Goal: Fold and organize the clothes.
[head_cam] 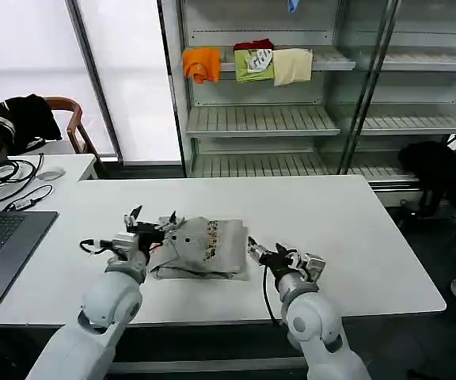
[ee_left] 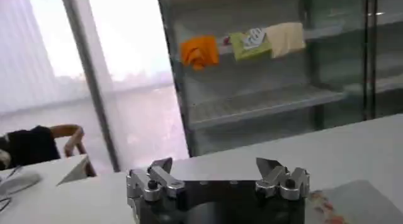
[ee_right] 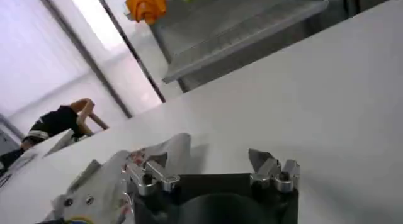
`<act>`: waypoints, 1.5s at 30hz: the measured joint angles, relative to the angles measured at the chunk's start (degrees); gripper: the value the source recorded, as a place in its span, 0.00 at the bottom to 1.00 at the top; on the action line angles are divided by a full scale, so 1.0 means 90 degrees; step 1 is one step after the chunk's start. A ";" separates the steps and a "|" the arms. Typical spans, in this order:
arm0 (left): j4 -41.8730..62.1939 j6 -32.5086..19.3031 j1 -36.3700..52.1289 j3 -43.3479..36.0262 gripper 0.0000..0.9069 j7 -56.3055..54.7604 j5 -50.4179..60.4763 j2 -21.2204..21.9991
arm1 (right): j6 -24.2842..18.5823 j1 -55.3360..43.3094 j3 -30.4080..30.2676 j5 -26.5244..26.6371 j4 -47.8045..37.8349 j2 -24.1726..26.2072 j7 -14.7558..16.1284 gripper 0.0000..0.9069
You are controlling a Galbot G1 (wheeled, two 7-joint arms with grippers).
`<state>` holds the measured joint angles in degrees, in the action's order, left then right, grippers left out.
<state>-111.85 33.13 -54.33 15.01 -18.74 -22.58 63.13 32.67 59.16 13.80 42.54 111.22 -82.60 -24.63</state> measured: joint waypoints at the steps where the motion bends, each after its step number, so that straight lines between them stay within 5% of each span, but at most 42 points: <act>1: -0.0050 -0.0005 -0.0079 0.0104 1.00 -0.0001 -0.0019 -0.0010 | 0.0003 -0.0028 -0.0031 -0.0003 -0.0015 -0.0013 -0.0003 1.00; 9: -0.0404 -0.0203 -0.0612 0.0770 1.00 0.0072 -0.0224 0.0199 | -0.0028 -0.0049 -0.0036 -0.1176 0.0073 0.0107 0.0142 1.00; 18: -0.0784 -0.0537 -0.1109 0.0938 1.00 0.0236 0.0010 0.0722 | -0.0222 0.0570 0.0827 -0.2446 0.0627 0.0545 0.0342 1.00; 30: -0.1072 -0.0781 -0.1458 0.0958 1.00 0.0332 0.0468 0.1110 | -0.0517 0.1556 0.1997 -0.2679 0.1151 0.0989 0.0332 1.00; 45: -0.1451 -0.0825 -0.1894 0.1287 1.00 0.0649 0.0741 0.1328 | -0.0609 0.2177 0.2429 -0.2772 0.1552 0.1114 0.0370 1.00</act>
<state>-124.91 25.71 -71.37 26.59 -12.90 -15.91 75.09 27.19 78.76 35.66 17.60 125.18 -72.58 -21.30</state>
